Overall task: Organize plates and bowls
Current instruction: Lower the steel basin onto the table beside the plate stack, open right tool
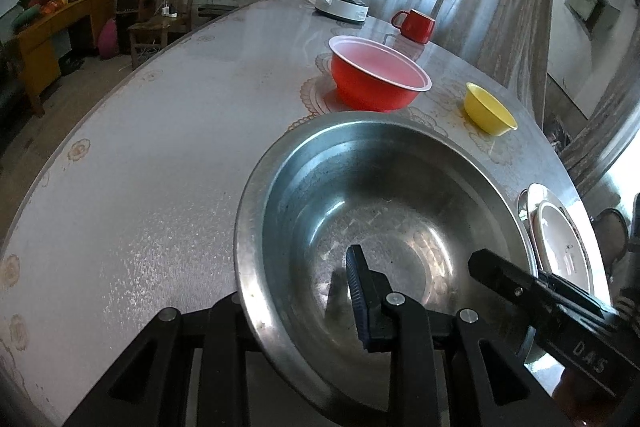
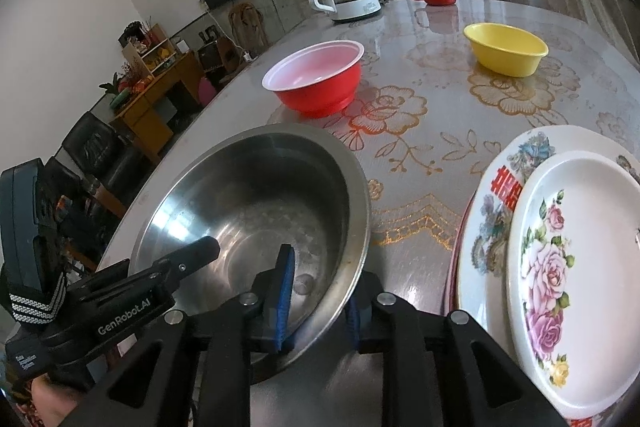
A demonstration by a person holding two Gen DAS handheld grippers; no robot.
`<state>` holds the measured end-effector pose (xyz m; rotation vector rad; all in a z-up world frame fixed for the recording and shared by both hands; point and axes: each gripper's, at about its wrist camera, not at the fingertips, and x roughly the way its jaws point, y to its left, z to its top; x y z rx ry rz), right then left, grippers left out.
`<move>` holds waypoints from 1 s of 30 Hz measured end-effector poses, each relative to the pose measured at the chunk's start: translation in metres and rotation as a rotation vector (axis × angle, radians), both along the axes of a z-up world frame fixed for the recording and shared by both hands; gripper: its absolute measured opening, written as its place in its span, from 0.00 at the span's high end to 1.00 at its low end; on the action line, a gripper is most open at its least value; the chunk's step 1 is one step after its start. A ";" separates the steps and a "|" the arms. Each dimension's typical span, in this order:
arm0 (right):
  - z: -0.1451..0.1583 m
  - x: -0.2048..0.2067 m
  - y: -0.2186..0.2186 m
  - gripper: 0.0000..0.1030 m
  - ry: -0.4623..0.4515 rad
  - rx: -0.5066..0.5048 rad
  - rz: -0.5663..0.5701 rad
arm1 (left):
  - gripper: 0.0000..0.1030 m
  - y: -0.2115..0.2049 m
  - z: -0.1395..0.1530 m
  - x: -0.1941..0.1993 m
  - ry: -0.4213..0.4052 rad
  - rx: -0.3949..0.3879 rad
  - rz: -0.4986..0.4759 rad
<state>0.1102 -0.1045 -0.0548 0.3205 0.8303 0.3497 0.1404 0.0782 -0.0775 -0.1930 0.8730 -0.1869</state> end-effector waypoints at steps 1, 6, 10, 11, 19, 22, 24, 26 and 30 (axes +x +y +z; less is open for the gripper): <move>0.000 -0.001 0.001 0.74 0.002 -0.001 0.002 | 0.72 -0.001 0.000 0.000 0.000 -0.003 -0.002; 0.002 -0.013 0.003 0.68 0.014 -0.034 -0.004 | 0.70 -0.001 0.001 -0.005 0.005 -0.005 -0.011; 0.012 -0.028 0.001 0.65 -0.015 -0.087 -0.023 | 0.70 -0.004 0.001 -0.011 0.003 0.010 -0.020; 0.014 -0.030 -0.002 0.65 -0.015 -0.075 -0.028 | 0.70 -0.005 0.000 -0.011 0.003 0.012 -0.021; 0.032 -0.046 -0.025 0.65 -0.068 -0.009 -0.074 | 0.67 -0.010 0.001 -0.021 0.014 0.016 -0.033; 0.037 -0.051 -0.032 0.65 -0.085 0.012 -0.085 | 0.57 -0.011 0.005 -0.029 0.013 0.011 -0.045; 0.038 -0.054 -0.038 0.65 -0.091 0.029 -0.094 | 0.39 -0.010 0.012 -0.035 -0.003 0.011 -0.038; 0.039 -0.054 -0.043 0.65 -0.091 0.044 -0.100 | 0.30 -0.008 0.020 -0.042 -0.028 0.007 -0.024; 0.042 -0.057 -0.051 0.65 -0.103 0.054 -0.117 | 0.27 -0.006 0.035 -0.053 -0.066 0.004 -0.018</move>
